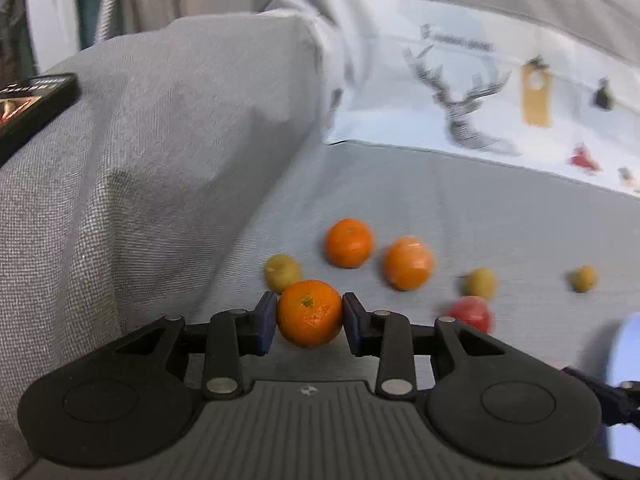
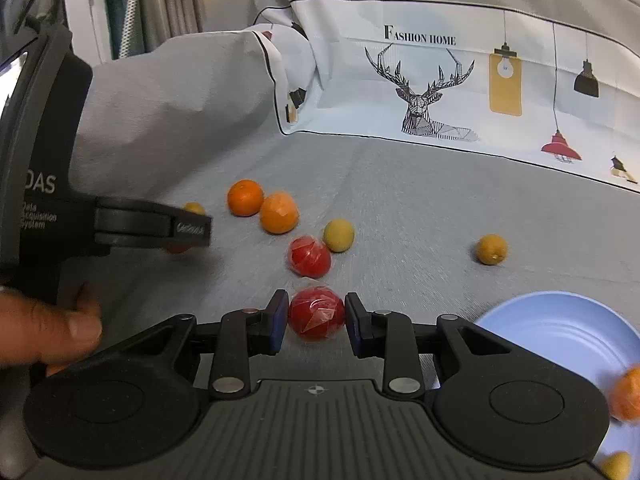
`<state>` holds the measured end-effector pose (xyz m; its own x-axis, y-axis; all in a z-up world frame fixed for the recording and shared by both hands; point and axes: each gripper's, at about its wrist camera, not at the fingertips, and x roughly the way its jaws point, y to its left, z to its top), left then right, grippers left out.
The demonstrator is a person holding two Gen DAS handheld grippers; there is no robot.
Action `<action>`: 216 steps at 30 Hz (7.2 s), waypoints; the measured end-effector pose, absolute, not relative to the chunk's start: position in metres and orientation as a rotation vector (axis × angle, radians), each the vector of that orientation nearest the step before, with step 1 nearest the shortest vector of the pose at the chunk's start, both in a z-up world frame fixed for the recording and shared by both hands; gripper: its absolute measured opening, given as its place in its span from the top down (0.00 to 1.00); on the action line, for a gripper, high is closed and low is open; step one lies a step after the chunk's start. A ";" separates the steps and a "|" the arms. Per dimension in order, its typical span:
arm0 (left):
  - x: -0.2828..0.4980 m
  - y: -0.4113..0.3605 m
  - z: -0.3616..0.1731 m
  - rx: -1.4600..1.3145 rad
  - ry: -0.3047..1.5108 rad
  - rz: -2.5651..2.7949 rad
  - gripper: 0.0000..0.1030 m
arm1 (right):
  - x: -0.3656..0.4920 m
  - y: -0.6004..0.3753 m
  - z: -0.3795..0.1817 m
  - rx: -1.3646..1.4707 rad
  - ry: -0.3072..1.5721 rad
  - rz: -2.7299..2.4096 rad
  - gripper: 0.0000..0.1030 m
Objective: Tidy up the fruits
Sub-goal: 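Carry the orange and tomato to the plate and release both, then grasp a wrapped red tomato with the left tool while the right tool grasps a yellow lime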
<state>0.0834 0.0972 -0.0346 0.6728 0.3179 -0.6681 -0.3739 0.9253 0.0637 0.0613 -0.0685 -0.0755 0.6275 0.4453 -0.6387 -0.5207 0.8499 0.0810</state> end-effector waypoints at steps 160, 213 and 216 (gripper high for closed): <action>0.045 0.031 -0.025 -0.269 0.625 -0.045 0.79 | -0.015 -0.221 -0.009 0.043 0.556 0.229 0.77; 0.109 0.045 -0.070 -0.183 0.704 0.189 0.67 | 0.221 -0.127 -0.096 0.004 0.913 0.185 0.72; 0.108 0.045 -0.068 -0.177 0.704 0.195 0.67 | 0.214 -0.128 -0.091 0.025 0.905 0.200 0.72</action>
